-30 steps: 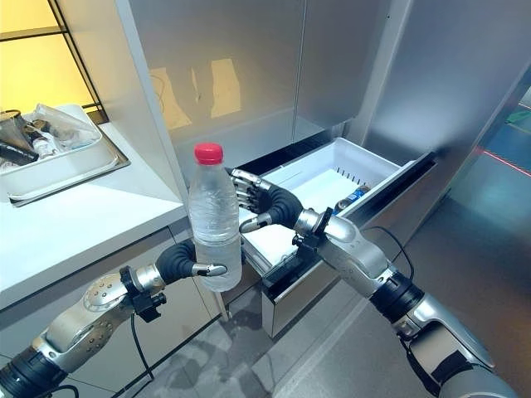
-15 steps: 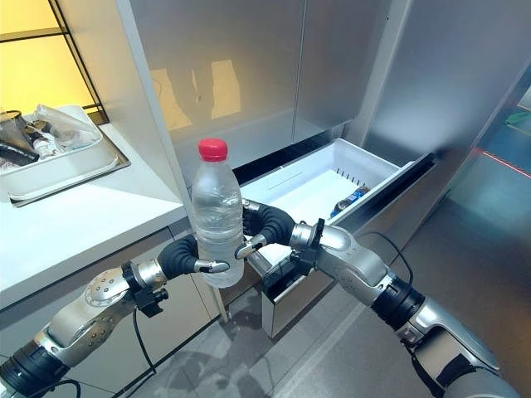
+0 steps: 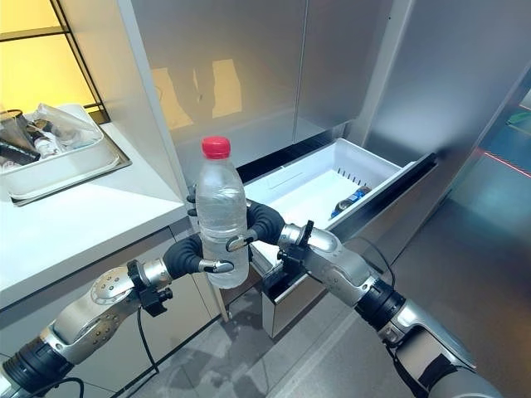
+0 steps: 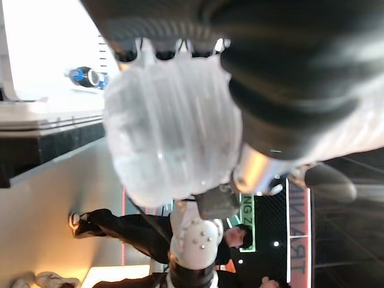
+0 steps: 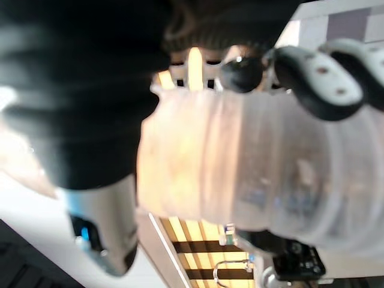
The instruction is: Take the drinks into the refrigerator
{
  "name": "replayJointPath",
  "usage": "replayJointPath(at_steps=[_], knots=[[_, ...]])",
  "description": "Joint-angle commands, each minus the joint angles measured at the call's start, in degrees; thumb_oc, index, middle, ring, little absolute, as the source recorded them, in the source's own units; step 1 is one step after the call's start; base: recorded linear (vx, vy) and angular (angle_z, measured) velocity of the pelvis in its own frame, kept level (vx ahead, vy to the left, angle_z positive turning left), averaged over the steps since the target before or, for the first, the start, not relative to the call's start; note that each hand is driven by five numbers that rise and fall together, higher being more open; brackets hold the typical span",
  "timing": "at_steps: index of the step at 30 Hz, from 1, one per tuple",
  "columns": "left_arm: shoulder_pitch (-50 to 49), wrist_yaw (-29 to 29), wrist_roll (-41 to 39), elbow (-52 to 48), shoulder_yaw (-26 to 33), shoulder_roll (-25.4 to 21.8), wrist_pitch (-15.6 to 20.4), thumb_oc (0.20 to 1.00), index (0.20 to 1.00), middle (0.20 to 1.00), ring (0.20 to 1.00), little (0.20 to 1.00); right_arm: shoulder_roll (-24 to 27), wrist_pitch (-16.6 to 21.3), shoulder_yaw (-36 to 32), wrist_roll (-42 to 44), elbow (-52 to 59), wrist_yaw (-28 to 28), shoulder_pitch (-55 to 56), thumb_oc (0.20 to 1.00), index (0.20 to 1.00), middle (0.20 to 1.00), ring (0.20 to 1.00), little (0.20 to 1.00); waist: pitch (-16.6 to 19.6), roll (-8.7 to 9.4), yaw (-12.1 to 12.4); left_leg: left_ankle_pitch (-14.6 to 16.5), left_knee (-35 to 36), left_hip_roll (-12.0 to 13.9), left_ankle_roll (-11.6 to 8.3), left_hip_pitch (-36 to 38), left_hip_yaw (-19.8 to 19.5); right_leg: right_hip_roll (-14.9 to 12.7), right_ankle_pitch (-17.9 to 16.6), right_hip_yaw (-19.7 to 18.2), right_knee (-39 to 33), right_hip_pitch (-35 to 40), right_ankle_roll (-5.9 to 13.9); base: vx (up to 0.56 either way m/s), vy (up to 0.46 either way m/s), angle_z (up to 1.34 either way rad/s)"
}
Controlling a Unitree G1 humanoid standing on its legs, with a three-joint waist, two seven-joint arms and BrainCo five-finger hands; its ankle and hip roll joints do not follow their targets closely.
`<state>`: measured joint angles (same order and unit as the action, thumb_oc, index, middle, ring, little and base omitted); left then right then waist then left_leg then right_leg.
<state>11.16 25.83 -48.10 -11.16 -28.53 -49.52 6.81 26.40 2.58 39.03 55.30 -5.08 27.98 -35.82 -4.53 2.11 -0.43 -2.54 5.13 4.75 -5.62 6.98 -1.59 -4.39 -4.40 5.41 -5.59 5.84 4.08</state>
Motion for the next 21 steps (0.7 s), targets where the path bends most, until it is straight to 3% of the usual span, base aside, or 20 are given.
replayJointPath(at_steps=[1,2,3,5,21], knots=[[9.7,1.2,-1.0,-3.7,-0.2,1.9,4.0,0.2,0.2,0.2,0.2,0.2,-5.2,3.6,-1.3,2.9,-2.5,-1.7,-8.7,1.0,1.0,1.0,1.0,1.0,0.2,0.75,1.2,8.1,-1.5,-5.1,5.99,3.7,-0.9,1.2,6.8,2.9,1.8,4.2,-0.12,0.0,0.0,0.0],[9.5,1.2,-1.0,-3.6,-0.3,1.8,3.9,0.2,0.2,0.2,0.2,0.2,-6.1,3.8,-1.2,3.0,-2.9,-1.9,-9.0,1.0,1.0,1.0,1.0,1.0,0.2,0.72,1.3,8.2,-1.5,-5.1,5.99,3.7,-0.8,1.2,6.9,2.8,1.7,4.3,-0.13,0.0,0.0,0.0],[9.6,1.2,-0.9,-3.7,-0.4,1.6,3.9,0.2,0.2,0.2,0.2,0.2,-6.5,3.8,-0.9,2.9,-2.8,-2.1,-9.3,0.856,0.856,0.856,0.856,0.856,0.2,0.73,1.3,8.2,-1.5,-5.1,5.98,3.8,-0.8,1.2,6.8,2.8,1.7,4.3,-0.15,0.0,0.0,0.0],[9.7,1.3,-1.0,-4.0,-0.6,1.4,3.7,0.2,0.2,0.2,0.2,0.2,-7.0,3.7,-0.5,3.1,-2.3,-2.1,-9.5,0.2,0.2,0.2,0.2,0.2,0.3,0.72,1.3,8.2,-1.4,-5.1,5.97,3.9,-0.7,1.3,6.9,2.7,1.6,4.3,-0.22,0.0,0.0,0.0],[8.9,2.3,-0.7,-4.1,-1.5,-2.5,2.8,0.2,0.2,0.2,0.2,0.2,-5.8,3.1,0.9,3.0,-2.5,-2.4,-10.4,0.2,0.2,0.2,0.2,0.2,0.3,0.57,1.3,8.0,-1.2,-5.0,5.88,4.1,-0.5,1.4,6.6,2.3,1.4,4.3,-0.13,0.0,-0.001,-0.01]])
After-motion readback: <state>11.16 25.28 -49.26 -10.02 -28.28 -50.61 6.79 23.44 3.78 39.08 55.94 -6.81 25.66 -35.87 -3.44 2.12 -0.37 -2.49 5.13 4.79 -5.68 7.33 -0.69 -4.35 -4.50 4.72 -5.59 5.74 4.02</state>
